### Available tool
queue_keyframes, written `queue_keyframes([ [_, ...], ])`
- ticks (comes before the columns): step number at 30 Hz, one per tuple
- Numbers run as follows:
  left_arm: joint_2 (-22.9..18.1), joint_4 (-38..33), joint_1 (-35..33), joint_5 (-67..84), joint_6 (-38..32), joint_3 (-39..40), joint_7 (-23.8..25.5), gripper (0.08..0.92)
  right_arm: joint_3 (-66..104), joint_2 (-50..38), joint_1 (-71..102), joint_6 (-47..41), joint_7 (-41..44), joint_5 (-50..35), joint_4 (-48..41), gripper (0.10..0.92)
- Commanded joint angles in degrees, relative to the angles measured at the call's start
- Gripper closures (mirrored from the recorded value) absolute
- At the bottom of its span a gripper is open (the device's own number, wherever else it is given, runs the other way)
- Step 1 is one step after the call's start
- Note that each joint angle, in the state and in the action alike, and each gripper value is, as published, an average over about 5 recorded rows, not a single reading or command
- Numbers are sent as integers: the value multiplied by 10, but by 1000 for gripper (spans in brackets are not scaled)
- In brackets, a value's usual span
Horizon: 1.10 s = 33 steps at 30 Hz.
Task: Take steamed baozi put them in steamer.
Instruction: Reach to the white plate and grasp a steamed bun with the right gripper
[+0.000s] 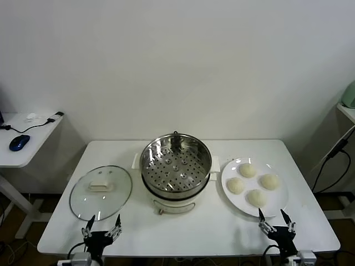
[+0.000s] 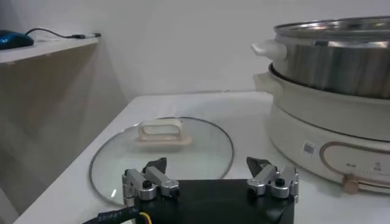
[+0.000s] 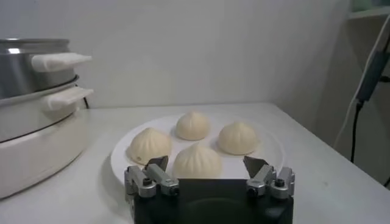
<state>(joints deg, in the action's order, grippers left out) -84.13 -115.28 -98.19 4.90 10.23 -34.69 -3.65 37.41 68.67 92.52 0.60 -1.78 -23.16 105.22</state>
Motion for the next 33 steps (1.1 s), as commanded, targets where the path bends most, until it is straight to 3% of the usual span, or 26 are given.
queue_keyframes([
  [1,4,-2,9,-1,6,1,1,177,10,-7,-29,-35,4,-7,15,203],
  [6,10,-6,12,2,6,3,2,177,1,-108,-182,-127,-2,-8,-16,203],
  [10,14,-5,15,4,4,5,2,177,-71,-228,-335,-192,53,2,-93,203],
  [15,20,-3,17,9,1,5,1,177,-274,-393,-520,-211,246,51,-206,203],
  [19,21,-2,17,11,-1,4,1,177,-477,-473,-681,-144,458,105,-285,203],
  [25,19,1,17,10,-5,3,2,177,-768,-468,-931,-31,650,136,-384,203],
  [33,14,8,21,7,-8,1,4,177,-1074,-305,-1184,14,722,146,-522,203],
])
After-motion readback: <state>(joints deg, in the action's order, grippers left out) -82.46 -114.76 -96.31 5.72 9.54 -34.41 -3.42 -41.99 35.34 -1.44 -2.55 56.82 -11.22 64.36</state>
